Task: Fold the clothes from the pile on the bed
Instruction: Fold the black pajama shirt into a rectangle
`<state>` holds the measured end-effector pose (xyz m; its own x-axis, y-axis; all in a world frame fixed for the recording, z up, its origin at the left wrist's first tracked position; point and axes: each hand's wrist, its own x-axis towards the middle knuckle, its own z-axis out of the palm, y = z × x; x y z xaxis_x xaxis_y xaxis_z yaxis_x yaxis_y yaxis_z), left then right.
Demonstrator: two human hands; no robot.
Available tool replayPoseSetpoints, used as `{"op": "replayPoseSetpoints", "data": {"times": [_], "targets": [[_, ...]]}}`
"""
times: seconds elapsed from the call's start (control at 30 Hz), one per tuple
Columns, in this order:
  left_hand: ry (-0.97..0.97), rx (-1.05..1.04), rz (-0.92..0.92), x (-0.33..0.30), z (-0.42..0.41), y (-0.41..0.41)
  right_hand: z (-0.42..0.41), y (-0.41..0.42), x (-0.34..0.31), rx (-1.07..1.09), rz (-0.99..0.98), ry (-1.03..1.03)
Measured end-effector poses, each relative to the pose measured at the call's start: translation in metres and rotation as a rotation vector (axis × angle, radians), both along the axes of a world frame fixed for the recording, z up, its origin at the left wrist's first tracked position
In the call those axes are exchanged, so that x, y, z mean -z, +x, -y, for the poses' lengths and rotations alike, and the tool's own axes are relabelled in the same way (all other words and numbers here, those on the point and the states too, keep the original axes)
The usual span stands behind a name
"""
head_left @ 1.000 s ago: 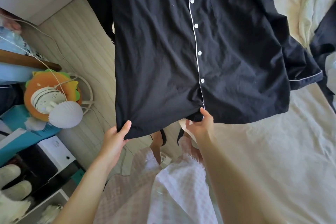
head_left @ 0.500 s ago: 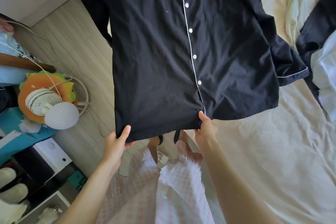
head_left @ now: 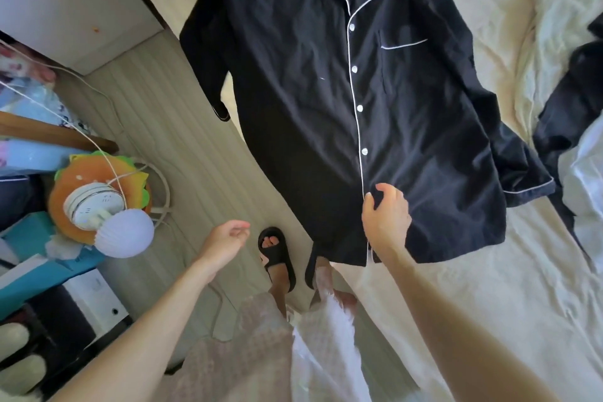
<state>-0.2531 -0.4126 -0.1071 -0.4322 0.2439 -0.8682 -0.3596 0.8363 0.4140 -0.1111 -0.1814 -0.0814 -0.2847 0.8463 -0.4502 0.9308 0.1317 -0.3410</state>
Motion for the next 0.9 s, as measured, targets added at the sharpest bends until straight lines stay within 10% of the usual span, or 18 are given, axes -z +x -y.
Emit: {"op": "replayPoseSetpoints", "data": {"times": [0.4, 0.7, 0.9], "targets": [[-0.002, 0.043, -0.282, -0.012, -0.105, -0.186, -0.074, -0.196, 0.021, -0.736, -0.039, 0.141], [0.044, 0.243, -0.701, 0.027, -0.196, -0.344, -0.121, -0.303, 0.073, -0.897, 0.018, 0.210], [0.009, 0.280, -0.570, 0.050, -0.195, -0.371, -0.122, -0.303, 0.093, -0.911, 0.022, 0.219]]}}
